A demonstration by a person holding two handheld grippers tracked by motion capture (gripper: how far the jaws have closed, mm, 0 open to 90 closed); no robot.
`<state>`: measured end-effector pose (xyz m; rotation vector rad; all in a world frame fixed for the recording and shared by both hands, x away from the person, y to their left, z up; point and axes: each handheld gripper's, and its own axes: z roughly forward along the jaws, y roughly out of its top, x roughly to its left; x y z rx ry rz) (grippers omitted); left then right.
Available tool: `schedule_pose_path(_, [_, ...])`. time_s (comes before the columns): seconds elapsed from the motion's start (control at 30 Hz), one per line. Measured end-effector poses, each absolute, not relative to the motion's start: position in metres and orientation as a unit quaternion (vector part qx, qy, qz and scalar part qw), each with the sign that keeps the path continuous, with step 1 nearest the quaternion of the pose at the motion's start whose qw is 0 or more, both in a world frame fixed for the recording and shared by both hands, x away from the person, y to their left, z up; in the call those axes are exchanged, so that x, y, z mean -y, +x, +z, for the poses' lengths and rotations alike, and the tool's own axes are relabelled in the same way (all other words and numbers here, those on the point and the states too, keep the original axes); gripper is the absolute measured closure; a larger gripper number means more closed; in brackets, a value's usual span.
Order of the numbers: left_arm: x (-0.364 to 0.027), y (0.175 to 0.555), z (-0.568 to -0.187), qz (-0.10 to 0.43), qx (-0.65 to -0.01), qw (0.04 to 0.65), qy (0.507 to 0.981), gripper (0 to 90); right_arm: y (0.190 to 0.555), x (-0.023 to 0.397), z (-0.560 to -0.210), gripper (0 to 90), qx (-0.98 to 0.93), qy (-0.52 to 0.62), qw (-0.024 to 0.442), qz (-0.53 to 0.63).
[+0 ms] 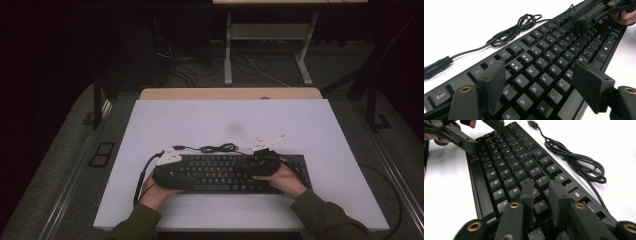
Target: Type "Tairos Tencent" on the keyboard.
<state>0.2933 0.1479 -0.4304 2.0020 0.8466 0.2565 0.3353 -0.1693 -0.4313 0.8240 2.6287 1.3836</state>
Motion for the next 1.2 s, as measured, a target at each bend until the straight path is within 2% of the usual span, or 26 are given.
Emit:
schedule_pose_path(0.3, [-0.155,0.287,-0.431,0.111,-0.356,0.458,0.807,21.9,0.34,0.16,-0.434,89.5,-0.861,0.252,0.016,0.441])
schedule_pose_path(1.2, [-0.162,0.281,-0.431,0.119,-0.365,0.456,0.803,21.2,0.345,0.147,-0.439,89.8,-0.877,0.246,0.012,0.413])
